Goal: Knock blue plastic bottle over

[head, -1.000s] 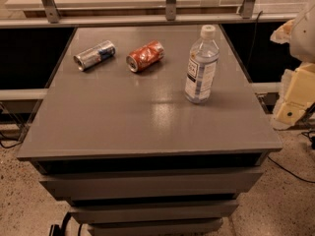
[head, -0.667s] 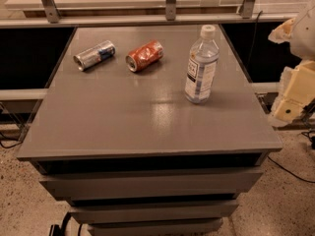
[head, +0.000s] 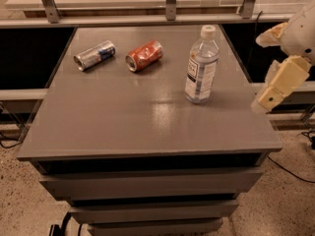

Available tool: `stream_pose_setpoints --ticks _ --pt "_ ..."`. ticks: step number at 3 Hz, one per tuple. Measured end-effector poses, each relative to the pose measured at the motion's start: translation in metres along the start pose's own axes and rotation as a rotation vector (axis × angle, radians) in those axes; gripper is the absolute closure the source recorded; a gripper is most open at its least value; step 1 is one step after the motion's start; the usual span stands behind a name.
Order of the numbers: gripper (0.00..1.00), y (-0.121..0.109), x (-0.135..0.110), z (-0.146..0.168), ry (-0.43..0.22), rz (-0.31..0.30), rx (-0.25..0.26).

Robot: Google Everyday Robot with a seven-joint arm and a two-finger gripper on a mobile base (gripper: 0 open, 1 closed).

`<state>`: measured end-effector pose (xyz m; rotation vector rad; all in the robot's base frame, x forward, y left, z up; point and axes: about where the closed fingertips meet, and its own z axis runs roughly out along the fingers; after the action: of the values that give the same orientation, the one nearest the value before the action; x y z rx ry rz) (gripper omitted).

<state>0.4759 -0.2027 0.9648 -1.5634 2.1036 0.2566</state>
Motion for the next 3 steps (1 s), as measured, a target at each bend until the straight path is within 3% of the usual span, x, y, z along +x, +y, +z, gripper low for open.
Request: stream_pose_setpoints --ticks 3 --pt "0.0 -0.035 -0.039 0.071 -0.43 0.164 -0.1"
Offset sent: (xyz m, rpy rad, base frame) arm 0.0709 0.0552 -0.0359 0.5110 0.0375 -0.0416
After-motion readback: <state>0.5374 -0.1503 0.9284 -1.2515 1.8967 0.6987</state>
